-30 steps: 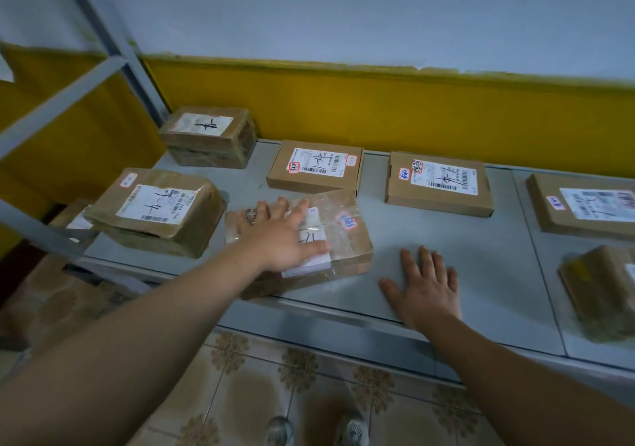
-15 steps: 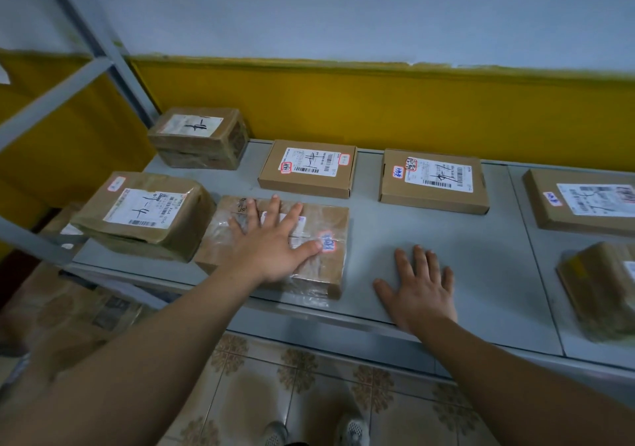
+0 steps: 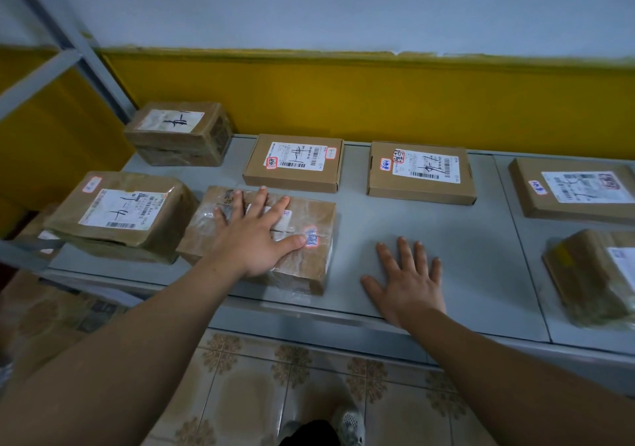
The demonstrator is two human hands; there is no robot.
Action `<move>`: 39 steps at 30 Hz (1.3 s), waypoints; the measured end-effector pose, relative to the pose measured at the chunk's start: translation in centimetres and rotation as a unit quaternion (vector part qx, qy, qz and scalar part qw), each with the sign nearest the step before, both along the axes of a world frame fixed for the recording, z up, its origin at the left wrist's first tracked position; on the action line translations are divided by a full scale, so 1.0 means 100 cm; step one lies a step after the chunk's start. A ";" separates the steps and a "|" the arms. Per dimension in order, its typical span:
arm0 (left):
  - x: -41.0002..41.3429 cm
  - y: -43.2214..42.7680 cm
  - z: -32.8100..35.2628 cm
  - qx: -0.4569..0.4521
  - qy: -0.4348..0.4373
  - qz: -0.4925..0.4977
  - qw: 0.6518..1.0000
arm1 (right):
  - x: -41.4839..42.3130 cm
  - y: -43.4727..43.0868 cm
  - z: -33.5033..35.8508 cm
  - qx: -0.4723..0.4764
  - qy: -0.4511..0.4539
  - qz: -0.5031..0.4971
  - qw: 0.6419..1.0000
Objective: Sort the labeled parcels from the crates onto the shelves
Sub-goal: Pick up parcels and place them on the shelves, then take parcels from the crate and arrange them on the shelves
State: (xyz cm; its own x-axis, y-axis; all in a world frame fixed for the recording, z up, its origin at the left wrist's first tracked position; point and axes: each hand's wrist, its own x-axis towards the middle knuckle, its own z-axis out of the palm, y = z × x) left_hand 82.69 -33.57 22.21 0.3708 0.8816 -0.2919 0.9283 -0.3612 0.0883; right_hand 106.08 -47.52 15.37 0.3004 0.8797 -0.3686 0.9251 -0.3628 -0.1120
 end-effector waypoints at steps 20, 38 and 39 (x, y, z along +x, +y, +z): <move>0.013 0.007 0.017 -0.047 -0.038 0.020 0.998 | 0.003 0.009 0.012 -0.024 0.013 -0.003 1.000; -0.243 -0.089 0.141 0.059 -0.082 0.056 0.993 | -0.252 0.073 0.197 0.158 0.048 0.210 0.964; -0.269 -0.099 0.139 0.051 -0.075 0.069 0.993 | -0.279 0.070 0.198 0.158 0.051 0.226 0.960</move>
